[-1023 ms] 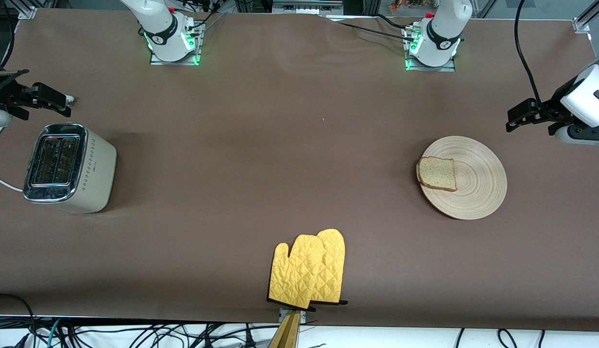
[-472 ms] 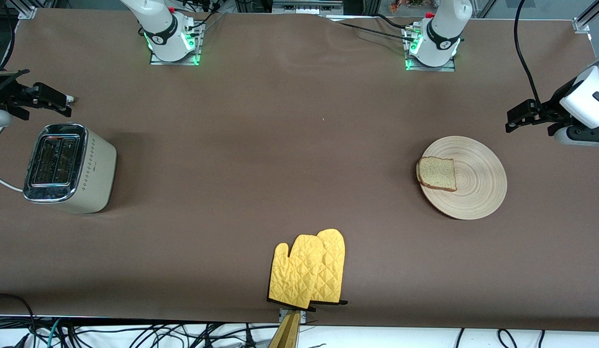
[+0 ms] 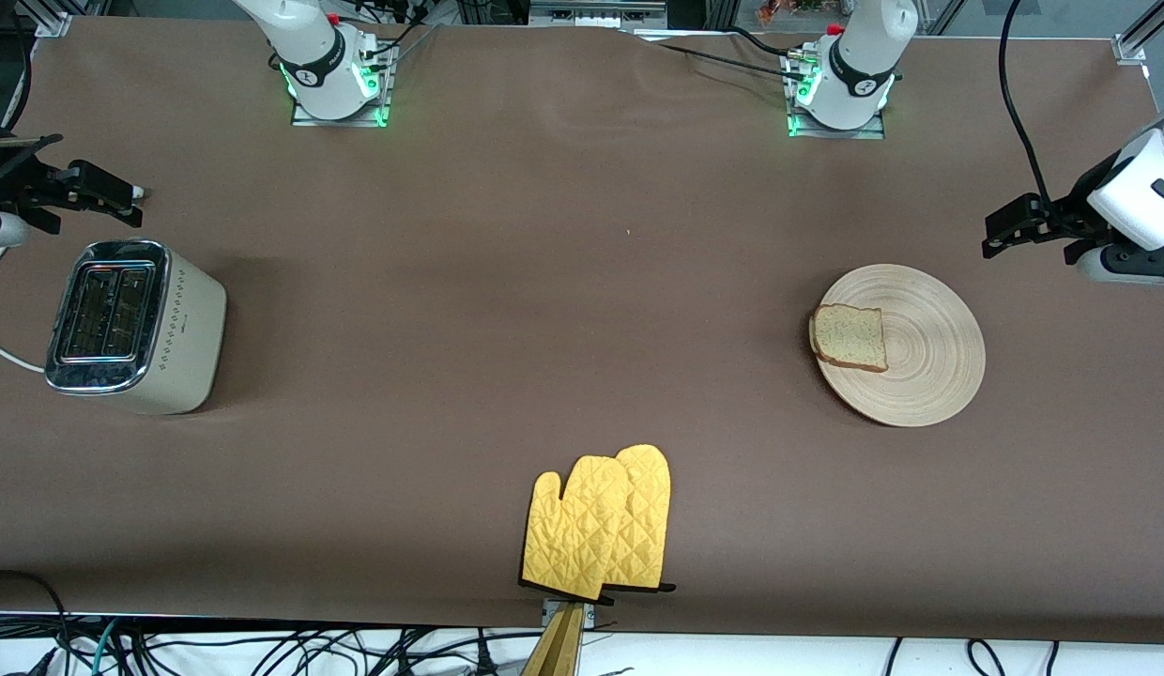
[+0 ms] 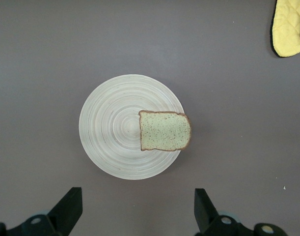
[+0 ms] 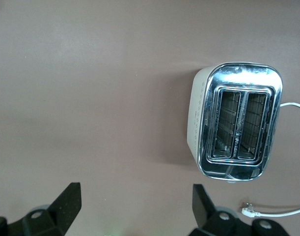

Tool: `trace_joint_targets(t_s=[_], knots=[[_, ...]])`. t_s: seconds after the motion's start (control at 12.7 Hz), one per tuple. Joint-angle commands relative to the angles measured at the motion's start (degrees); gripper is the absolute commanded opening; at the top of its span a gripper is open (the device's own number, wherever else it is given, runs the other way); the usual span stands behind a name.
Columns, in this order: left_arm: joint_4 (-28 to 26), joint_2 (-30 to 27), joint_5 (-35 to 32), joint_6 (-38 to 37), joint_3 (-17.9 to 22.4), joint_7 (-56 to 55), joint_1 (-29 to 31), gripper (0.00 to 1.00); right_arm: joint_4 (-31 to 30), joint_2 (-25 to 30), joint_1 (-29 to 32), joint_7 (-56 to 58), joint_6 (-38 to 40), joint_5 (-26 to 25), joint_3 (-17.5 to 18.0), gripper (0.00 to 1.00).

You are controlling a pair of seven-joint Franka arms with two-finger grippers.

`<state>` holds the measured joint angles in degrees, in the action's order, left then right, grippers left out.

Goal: Move plate and put bread in toaster

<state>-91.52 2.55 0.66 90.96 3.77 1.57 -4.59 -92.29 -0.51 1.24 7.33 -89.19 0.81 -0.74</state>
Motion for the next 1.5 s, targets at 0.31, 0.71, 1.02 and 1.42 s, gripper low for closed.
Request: trace_joint_targets(t_s=[0.31, 0.71, 1.02, 1.42], knots=[[1.7, 1.05, -0.83, -0.88, 0.18, -0.25, 0.46, 1.0, 1.41, -0.37, -0.36, -0.56, 1.12, -0.37, 0.21, 1.0], [1.7, 1.4, -1.1, -0.88, 0.18, -0.16, 0.38, 1.0, 1.41, -0.37, -0.44, -0.56, 1.12, -0.37, 0.21, 1.0], [1.18, 0.62, -1.27, 0.43, -0.08, -0.07, 0.55, 1.0, 1.41, -0.37, -0.44, -0.56, 1.12, -0.37, 0.21, 1.0], [-5.16, -0.27, -0.48, 5.97, -0.87, 1.33, 5.46, 1.0, 1.41, -0.37, -0.53, -0.56, 1.12, -0.28, 0.21, 1.0]])
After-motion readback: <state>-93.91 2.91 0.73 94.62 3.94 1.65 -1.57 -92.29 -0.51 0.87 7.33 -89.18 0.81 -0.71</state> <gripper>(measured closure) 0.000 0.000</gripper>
